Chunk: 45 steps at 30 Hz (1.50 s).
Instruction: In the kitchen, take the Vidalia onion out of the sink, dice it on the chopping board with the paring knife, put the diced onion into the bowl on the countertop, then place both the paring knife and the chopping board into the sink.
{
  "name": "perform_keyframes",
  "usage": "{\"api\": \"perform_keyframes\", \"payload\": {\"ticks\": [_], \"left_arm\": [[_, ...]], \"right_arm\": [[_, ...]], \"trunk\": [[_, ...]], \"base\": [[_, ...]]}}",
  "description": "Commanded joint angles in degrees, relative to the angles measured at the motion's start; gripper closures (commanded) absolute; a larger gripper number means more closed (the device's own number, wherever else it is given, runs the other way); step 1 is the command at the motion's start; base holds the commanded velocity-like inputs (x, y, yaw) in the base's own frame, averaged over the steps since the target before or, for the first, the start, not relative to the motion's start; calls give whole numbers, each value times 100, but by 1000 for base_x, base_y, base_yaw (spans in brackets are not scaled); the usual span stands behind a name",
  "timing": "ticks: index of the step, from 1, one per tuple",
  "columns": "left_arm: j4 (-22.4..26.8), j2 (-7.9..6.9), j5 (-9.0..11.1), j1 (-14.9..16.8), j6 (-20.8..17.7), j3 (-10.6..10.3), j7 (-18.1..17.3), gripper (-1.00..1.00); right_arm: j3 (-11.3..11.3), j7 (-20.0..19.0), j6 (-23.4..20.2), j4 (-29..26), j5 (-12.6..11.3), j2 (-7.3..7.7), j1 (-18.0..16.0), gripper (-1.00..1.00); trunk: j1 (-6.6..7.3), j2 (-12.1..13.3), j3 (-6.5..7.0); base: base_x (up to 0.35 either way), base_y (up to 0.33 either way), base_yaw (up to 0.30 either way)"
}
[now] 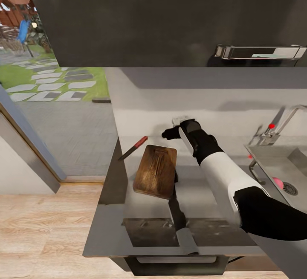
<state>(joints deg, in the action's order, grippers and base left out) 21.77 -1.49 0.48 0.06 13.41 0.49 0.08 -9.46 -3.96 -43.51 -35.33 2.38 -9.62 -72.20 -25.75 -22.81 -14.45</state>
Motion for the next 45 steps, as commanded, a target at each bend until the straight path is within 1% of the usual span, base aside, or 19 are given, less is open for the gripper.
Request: {"api": "perform_keyframes", "payload": {"ticks": [1,21,27,45], "left_arm": [[3,2,5,1,13,4,1,-100],[-5,9,5,2,13,4,1,-100],[-6,9,5,2,13,4,1,-100],[-6,9,5,1,13,4,1,-100]], "right_arm": [[-10,-37,-27,5,28,2,-5,-100],[-30,-105,-18,116,30,21,20,-100],[-30,-105,-9,236,34,17,22,-100],[-38,-105,-9,296,35,13,22,-100]], "trunk": [[-3,-10,-10],[-3,-10,-16],[-3,-10,-58],[-3,-10,-221]], "base": [[0,0,0],[0,0,0],[0,0,0],[1,0,0]]}}
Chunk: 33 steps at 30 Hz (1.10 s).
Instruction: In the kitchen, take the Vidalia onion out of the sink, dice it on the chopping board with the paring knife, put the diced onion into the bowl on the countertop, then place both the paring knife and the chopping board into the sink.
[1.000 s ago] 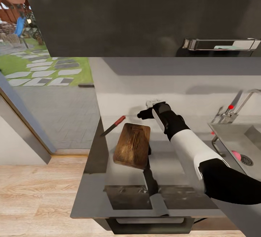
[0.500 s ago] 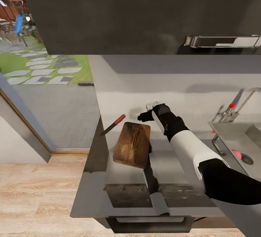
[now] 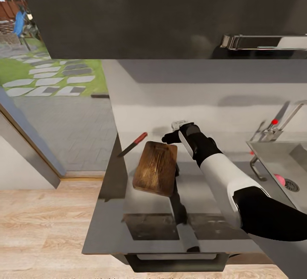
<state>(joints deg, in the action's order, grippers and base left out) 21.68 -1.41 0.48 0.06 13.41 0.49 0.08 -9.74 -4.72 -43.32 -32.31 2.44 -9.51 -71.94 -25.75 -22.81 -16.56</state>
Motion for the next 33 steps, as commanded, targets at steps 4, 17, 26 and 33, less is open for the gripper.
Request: {"api": "perform_keyframes", "payload": {"ticks": [4,17,26,33], "left_arm": [[3,-3,5,2,13,4,-4,-100],[3,-8,5,0,13,4,-8,-100],[3,-2,5,2,13,4,-8,-100],[-6,2,5,0,13,4,-8,-100]], "right_arm": [[-12,-29,-27,-5,28,2,-4,-100],[-27,-29,-21,-6,29,2,-4,-100],[-32,-29,-27,-5,31,2,-4,-100],[-36,-28,-27,-5,379,4,-4,-100]], "trunk": [[-3,-11,-46],[-3,-11,-87],[-3,-11,-88],[-3,-11,-130]], "base": [[104,0,0],[88,0,0],[1,0,0],[0,0,0]]}}
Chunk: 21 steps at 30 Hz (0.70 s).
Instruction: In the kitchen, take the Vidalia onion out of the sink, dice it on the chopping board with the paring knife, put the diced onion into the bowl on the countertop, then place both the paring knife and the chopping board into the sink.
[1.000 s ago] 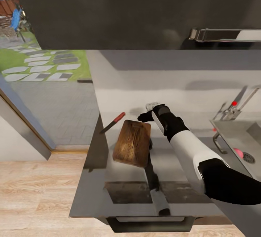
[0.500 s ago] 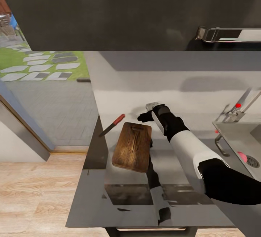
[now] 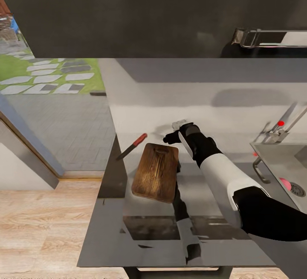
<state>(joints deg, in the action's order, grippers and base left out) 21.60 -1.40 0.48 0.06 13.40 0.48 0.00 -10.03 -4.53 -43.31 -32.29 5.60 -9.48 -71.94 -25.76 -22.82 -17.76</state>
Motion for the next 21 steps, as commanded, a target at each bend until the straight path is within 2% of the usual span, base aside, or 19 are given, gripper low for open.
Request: {"api": "perform_keyframes", "payload": {"ticks": [1,6,21], "left_arm": [[2,0,5,1,13,4,0,-100],[2,7,5,1,13,4,0,-100],[2,1,5,2,13,4,-9,-100]], "right_arm": [[-7,-48,-28,-6,104,-1,-4,-100],[-15,-48,-28,-5,264,-9,-4,-100],[-16,-50,-28,-5,284,-36,-4,-100]], "trunk": [[-3,-10,-17],[-3,-10,-58],[-3,-10,-188]], "base": [[0,0,0],[0,0,0],[0,0,0]]}}
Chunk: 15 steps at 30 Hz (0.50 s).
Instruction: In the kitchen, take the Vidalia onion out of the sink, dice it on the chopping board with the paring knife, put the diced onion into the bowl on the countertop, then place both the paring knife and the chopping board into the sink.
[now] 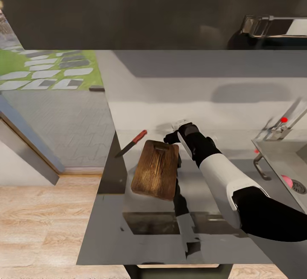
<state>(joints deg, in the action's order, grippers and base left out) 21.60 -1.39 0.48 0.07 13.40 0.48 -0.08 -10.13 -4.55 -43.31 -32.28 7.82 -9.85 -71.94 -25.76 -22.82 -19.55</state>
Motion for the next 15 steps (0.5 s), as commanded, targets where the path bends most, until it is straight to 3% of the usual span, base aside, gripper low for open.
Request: {"api": "perform_keyframes", "payload": {"ticks": [1,15], "left_arm": [[2,0,5,0,14,4,-1,-100],[10,-1,5,1,14,4,-1,-100]], "right_arm": [[-7,-47,-28,-7,62,1,-4,-100],[-13,-55,-28,-7,62,-13,-4,-100]], "trunk": [[-3,-10,-18],[-3,-10,-146]], "base": [[0,0,0],[0,0,0]]}}
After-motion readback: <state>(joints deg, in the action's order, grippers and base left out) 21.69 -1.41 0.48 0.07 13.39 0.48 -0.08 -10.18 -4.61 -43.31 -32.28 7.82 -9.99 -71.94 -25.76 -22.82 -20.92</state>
